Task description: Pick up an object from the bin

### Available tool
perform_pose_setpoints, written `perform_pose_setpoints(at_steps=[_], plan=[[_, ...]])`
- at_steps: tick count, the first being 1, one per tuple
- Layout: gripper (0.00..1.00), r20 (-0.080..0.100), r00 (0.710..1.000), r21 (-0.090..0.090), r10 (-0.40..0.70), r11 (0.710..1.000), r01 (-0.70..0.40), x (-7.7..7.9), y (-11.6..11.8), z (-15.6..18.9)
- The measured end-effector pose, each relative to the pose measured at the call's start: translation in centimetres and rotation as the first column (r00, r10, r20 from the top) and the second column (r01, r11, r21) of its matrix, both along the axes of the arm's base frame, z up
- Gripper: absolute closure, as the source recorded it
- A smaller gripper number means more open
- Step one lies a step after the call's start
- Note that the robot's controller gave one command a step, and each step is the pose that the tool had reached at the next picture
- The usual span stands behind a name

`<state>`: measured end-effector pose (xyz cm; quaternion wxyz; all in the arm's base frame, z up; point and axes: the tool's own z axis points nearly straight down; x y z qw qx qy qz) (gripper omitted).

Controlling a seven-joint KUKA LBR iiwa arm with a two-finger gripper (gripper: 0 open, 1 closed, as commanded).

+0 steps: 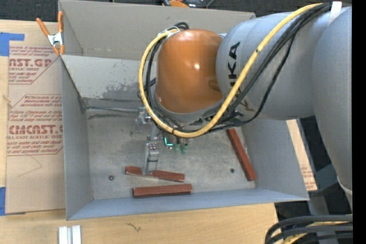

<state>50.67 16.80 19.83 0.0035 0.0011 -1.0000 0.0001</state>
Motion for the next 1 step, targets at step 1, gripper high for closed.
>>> perform_pose_setpoints(at_steps=[1], plan=[[0.0, 0.004, 0.992, 0.0, 0.122, 0.993, -0.122, 7.04, -6.31, -13.13]])
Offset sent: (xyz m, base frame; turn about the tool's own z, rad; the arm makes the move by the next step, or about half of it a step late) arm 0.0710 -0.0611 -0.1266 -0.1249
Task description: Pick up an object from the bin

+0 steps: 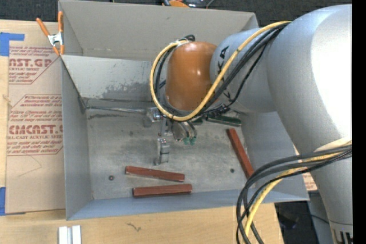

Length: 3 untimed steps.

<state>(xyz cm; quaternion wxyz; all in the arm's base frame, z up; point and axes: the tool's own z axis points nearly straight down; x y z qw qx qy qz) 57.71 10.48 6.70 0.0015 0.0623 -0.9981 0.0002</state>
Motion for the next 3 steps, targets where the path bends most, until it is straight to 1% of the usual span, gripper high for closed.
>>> perform_pose_setpoints(at_steps=[1, 2, 3], plan=[[0.0, 0.004, 0.996, -0.002, 0.085, 0.996, -0.085, 0.2, -6.3, 0.9], [0.0, 0.009, 0.993, -0.003, 0.119, 0.993, -0.119, 1.7, -12.1, 3.9], [0.0, 0.005, 0.996, -0.003, 0.092, 0.996, -0.092, 0.6, -21.3, 3.7]])
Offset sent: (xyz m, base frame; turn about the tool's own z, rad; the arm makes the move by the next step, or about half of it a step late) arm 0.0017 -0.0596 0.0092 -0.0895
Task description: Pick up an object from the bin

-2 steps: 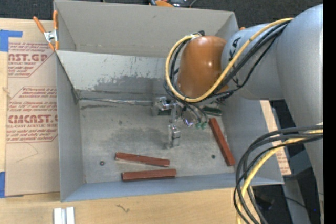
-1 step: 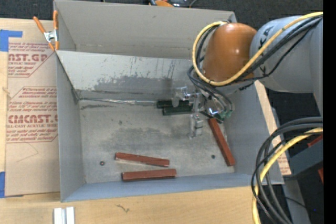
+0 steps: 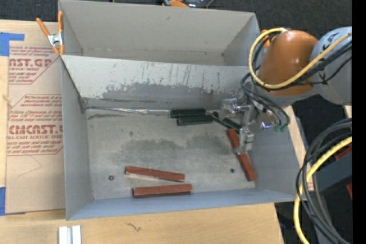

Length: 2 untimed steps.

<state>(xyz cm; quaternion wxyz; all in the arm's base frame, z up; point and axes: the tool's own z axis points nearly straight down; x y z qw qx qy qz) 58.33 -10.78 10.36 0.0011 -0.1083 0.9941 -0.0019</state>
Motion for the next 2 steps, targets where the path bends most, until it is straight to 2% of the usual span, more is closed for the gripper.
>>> perform_pose_setpoints(at_steps=[1, 2], plan=[[0.0, -0.001, 1.0, 0.005, -0.029, 1.0, 0.029, 0.1, -4.2, -3.4], [0.0, 0.008, 0.87, 0.012, 0.494, 0.869, -0.494, -2.4, -3.1, -3.3]])
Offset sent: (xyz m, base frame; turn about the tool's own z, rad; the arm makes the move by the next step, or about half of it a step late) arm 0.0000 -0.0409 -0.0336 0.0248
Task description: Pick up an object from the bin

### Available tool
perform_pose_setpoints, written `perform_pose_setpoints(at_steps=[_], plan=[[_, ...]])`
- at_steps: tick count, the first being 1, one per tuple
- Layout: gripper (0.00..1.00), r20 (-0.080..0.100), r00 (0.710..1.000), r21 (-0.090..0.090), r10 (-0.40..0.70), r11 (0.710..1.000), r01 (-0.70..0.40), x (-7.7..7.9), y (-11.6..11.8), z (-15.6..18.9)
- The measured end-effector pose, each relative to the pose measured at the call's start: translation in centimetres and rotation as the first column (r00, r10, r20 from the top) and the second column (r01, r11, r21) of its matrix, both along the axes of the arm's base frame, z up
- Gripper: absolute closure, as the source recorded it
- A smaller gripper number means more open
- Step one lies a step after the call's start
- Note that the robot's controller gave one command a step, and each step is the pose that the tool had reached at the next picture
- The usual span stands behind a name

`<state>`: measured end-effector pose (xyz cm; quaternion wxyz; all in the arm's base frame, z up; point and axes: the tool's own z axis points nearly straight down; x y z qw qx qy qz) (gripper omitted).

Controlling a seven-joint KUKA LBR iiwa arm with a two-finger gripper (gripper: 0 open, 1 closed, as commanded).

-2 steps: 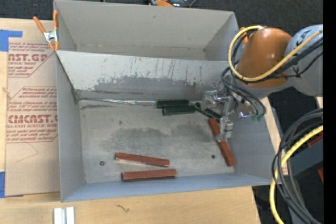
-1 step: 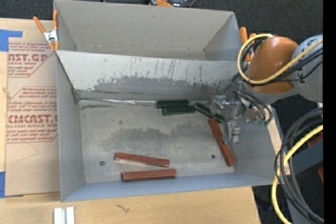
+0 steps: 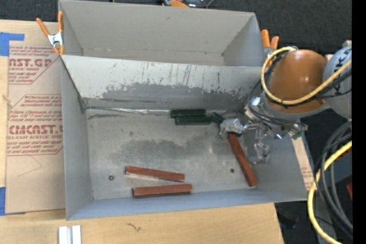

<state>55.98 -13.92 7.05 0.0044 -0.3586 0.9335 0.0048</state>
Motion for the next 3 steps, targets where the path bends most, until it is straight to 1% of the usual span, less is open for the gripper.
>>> perform_pose_setpoints(at_steps=[1, 2, 3], plan=[[0.0, 0.006, 0.881, 0.005, 0.472, 0.881, -0.472, -2.8, 0.6, 0.3], [1.0, 0.006, 0.882, -0.003, 0.472, 0.882, -0.472, -2.8, 0.0, 0.2], [1.0, 0.003, 0.895, -0.016, 0.447, 0.895, -0.447, -1.3, 0.3, 16.9]])
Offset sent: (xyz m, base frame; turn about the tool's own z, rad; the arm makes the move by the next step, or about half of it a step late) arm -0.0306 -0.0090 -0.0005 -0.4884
